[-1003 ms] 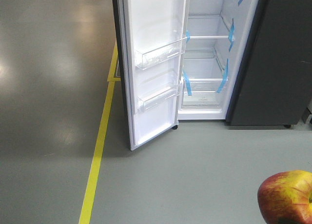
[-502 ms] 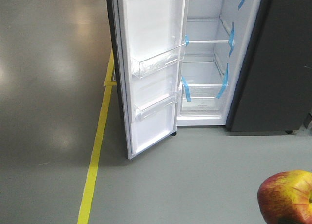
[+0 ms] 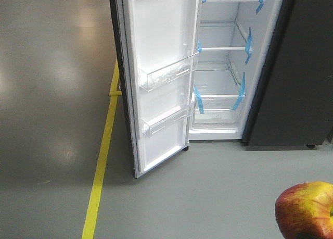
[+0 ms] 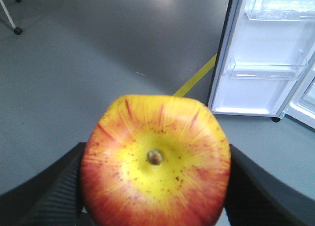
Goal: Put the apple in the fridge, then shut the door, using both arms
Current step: 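Drive up to the open refrigerator door, apple held in right gripper, then approach the refrigerator shelves, keeping the apple raised in the right gripper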
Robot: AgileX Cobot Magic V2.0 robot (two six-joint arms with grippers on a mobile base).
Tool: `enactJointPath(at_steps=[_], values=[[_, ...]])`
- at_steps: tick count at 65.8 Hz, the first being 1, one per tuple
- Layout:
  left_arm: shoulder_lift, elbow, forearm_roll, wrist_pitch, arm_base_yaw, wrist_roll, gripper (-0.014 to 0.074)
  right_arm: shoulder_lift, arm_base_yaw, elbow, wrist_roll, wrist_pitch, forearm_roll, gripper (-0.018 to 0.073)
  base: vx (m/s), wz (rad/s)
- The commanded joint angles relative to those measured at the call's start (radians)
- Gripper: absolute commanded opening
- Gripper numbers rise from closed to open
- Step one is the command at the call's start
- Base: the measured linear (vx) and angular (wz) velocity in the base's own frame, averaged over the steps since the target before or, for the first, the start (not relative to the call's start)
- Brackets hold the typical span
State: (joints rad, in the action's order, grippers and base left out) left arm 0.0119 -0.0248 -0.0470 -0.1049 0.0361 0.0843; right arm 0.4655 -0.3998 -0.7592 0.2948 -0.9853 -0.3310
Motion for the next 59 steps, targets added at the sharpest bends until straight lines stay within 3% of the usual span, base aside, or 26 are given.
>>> enactJointPath(at_steps=[1, 59], values=[[0.015, -0.029, -0.004, 0.072, -0.001, 0.007, -0.0006, 0.006, 0.001, -0.025, 0.003, 0.069, -0.018, 0.0365, 0.1, 0.01], [0.015, -0.029, -0.004, 0.072, -0.001, 0.007, -0.0006, 0.006, 0.001, -0.025, 0.003, 0.069, -0.018, 0.0365, 0.09, 0.01]])
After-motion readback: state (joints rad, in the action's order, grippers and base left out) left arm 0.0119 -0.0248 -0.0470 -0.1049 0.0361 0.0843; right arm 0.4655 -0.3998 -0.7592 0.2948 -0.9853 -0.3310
